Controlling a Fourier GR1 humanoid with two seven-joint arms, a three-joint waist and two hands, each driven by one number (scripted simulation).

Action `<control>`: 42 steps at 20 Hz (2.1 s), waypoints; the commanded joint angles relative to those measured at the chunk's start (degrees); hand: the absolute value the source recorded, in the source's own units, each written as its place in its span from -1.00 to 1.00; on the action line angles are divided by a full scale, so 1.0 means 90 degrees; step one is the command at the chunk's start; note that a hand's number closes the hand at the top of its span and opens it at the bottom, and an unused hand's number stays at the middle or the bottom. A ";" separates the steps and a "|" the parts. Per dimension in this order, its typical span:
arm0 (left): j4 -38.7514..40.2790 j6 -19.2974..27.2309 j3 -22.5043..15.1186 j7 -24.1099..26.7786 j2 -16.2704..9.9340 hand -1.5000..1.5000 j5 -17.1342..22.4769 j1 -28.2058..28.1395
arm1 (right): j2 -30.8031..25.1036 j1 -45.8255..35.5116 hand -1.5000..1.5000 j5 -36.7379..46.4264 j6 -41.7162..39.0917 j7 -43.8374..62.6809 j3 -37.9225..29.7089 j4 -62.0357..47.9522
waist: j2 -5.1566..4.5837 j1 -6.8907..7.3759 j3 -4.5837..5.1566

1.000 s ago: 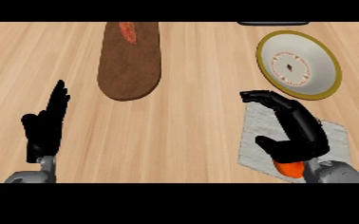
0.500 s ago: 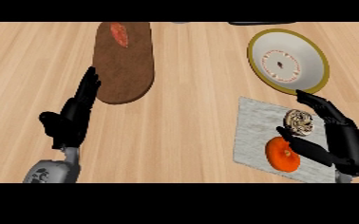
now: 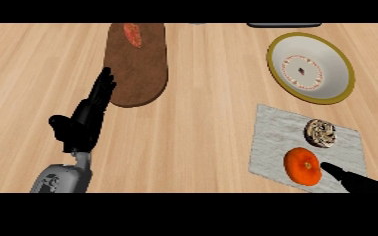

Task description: Pick the cupcake from the placemat and place it in the bowl

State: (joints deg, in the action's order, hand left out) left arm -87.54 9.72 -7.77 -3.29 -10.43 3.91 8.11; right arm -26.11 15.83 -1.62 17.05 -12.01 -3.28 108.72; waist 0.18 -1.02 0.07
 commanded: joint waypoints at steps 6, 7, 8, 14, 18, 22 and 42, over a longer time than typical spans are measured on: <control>0.0037 -0.0158 0.0021 -0.0010 0.0114 0.00 0.0007 -0.0008 | -0.1126 -0.0270 -1.00 -0.0162 -0.0758 0.3013 -0.0597 0.0794 | -0.0022 0.0097 0.0001; -0.0485 -0.0200 -0.0006 -0.0222 -0.0011 0.00 0.0041 -0.0267 | -0.1298 -0.0273 -1.00 -0.0212 -0.0938 0.3193 -0.0663 0.0748 | -0.0009 0.0139 -0.0001; -0.0484 0.0057 -0.0190 -0.0415 0.0256 0.00 -0.0128 -0.0111 | -0.1333 -0.0258 -1.00 -0.0322 -0.1102 0.3253 -0.0714 0.0619 | -0.0012 0.0114 -0.0004; -0.0394 0.0051 -0.0071 -0.0328 0.0207 0.00 -0.0283 -0.0066 | -0.1213 -0.0866 -1.00 0.0139 -0.1416 0.4291 0.0080 0.0075 | -0.0021 0.0146 -0.0006; -0.0122 -0.0055 -0.0015 -0.0153 0.0314 0.00 -0.0333 -0.0024 | -0.1257 -0.0828 -1.00 0.0099 -0.2083 0.4314 -0.0079 0.0011 | -0.0016 0.0105 -0.0007; 0.0066 -0.0446 0.0433 -0.0344 0.0141 0.00 -0.0024 0.0453 | -0.0713 -0.1250 -1.00 0.0350 -0.2146 0.3995 -0.0019 -0.0698 | -0.0021 0.0118 -0.0007; -0.0526 -0.0503 0.0415 -0.0395 0.0512 0.00 -0.0529 -0.0180 | 0.0451 -0.1172 -1.00 0.0089 -0.3306 0.3061 -0.1122 -0.1000 | -0.0017 0.0122 -0.0008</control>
State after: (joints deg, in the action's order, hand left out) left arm -89.60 5.41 -4.26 -4.92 -6.04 -0.56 7.25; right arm -22.93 9.49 -0.93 -10.96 15.46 -12.66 103.82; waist 0.03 -0.11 0.00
